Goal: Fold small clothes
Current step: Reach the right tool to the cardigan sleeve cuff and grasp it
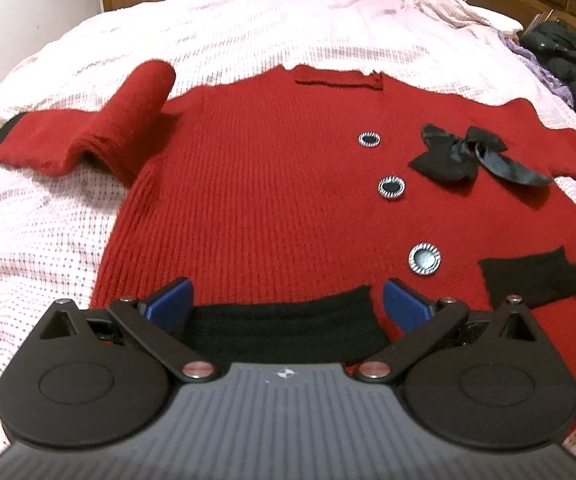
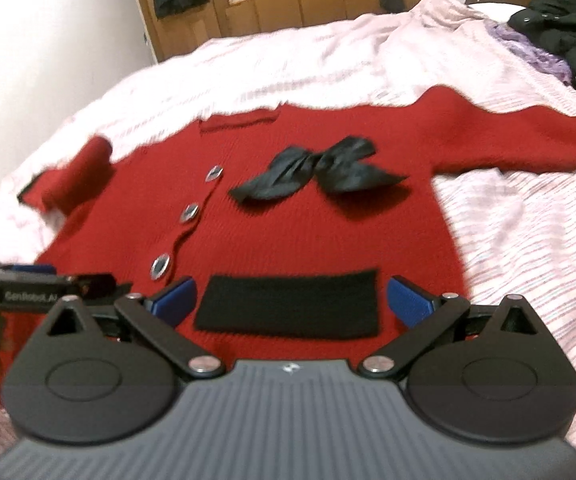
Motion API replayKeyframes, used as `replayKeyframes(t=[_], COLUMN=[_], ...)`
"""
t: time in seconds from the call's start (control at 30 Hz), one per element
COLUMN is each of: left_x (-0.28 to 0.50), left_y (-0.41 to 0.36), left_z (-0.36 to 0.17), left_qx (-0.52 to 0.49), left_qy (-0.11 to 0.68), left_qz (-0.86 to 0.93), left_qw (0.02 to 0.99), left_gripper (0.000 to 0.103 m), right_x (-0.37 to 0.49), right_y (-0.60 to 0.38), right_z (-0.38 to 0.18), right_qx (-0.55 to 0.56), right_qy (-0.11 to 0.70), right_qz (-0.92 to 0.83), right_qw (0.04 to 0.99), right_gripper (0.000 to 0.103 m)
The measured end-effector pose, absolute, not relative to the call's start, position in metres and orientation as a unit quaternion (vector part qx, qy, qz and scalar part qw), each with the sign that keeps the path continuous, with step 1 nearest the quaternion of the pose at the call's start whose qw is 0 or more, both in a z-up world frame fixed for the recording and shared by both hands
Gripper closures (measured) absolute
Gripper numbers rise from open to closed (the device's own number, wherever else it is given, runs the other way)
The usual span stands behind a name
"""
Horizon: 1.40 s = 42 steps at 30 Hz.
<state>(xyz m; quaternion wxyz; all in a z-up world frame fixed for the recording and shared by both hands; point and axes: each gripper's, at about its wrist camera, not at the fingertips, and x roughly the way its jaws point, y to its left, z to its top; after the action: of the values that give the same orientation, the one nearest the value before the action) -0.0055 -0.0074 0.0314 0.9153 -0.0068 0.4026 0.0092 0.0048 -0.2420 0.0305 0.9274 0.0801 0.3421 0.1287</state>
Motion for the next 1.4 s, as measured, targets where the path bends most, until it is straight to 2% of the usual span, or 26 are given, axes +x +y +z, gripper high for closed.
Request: replayKeyframes(t=[0.3,0.8,1.1,1.4], left_x=[0.001,0.022,0.035,0.041], left_y=[-0.024,-0.036,-0.044,-0.052], left_z=[0.043,0.039,0.032,0.024], left_qx=[-0.004,0.010,0.012,0.028], left_qy=[0.400,0.407,0.413,0.419], left_qz=[0.008,0.033,0.036,0.038], left_qw=[0.917,0.913,0.910,0.907], left_gripper=[0.000,0.000,0.000,0.000], right_x=[0.053,0.152,0.177,0.197], right_y=[-0.326,-0.450,-0.487,-0.491], right_z=[0.042,0.012,-0.020,-0.030], right_qx=[0.130,0.206,0.250,0.258], right_qy=[0.312,0.280,0.302,0.285], right_qz=[0.068,-0.101,-0.147,-0.140], right_qw=[0.939,0.932,0.908,0.912], right_gripper=[0.000,0.000,0.000,0.000])
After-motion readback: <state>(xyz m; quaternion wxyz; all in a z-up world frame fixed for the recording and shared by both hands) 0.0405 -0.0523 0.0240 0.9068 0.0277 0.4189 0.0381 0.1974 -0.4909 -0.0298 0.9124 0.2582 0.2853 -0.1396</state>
